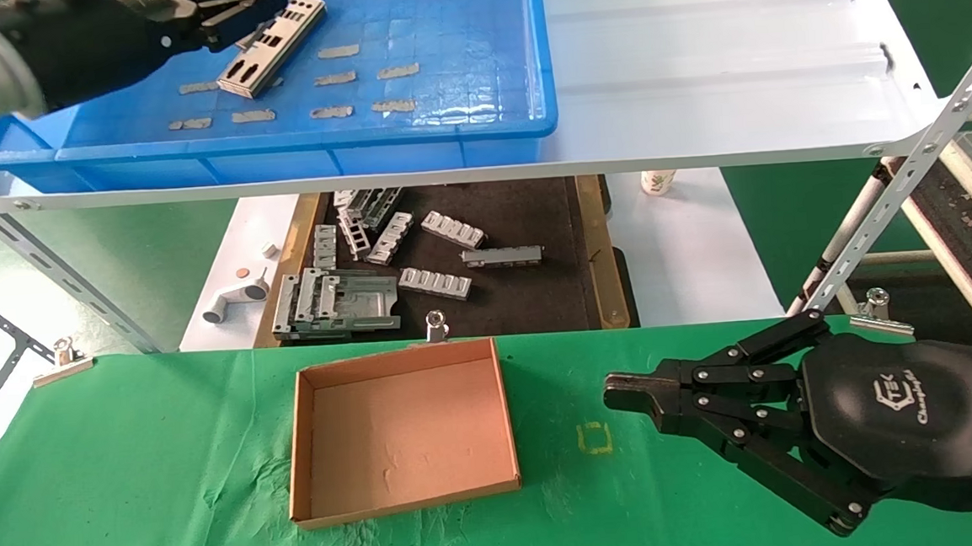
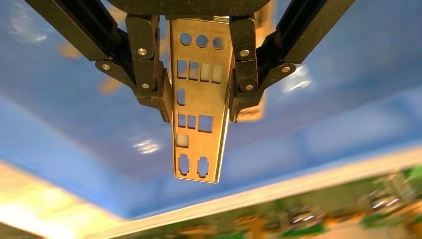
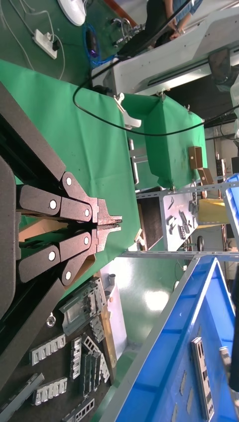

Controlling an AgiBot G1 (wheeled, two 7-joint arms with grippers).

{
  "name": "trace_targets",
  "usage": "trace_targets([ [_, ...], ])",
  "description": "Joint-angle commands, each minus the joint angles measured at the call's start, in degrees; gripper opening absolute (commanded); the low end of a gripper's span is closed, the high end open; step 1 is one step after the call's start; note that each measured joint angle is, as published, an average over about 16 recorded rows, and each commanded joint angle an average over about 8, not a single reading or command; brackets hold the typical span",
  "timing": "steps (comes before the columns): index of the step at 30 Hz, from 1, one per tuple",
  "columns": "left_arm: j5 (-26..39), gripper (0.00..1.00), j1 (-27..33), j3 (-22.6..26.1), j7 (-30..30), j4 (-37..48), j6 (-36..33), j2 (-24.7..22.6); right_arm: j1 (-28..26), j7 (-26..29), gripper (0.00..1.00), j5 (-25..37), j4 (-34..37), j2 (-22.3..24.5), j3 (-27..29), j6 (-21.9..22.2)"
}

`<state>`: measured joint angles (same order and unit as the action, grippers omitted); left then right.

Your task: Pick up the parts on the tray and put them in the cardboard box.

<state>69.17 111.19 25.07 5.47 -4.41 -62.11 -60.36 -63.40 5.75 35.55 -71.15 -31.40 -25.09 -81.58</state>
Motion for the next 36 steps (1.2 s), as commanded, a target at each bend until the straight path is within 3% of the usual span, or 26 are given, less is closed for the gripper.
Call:
trace_targets([
  [1, 0.1, 0.0, 0.3, 0.1, 0.7, -1.0, -4.2, 1.2, 0.0, 0.0, 0.0, 0.0, 0.0, 0.0, 0.0, 0.0],
  [8, -1.6, 0.0, -0.5, -0.1, 5.6, -5.0, -25.4, 5.7, 0.0, 0.0, 0.0, 0.0, 0.0, 0.0, 0.0, 0.0],
  [13, -3.2, 0.0, -3.1, 1.2, 7.7, -10.6, -29.7, 7.7, 0.0, 0.0, 0.0, 0.0, 0.0, 0.0, 0.0, 0.0],
  [24, -11.6, 0.0, -17.9, 11.1, 6.2, -37.2, -28.4, 16.7, 0.0, 0.0, 0.0, 0.0, 0.0, 0.0, 0.0, 0.0],
  [36, -3.0, 0.0, -30.8, 17.1, 5.3, -42.2, -13.1, 15.0, 0.0, 0.0, 0.0, 0.0, 0.0, 0.0, 0.0, 0.0],
])
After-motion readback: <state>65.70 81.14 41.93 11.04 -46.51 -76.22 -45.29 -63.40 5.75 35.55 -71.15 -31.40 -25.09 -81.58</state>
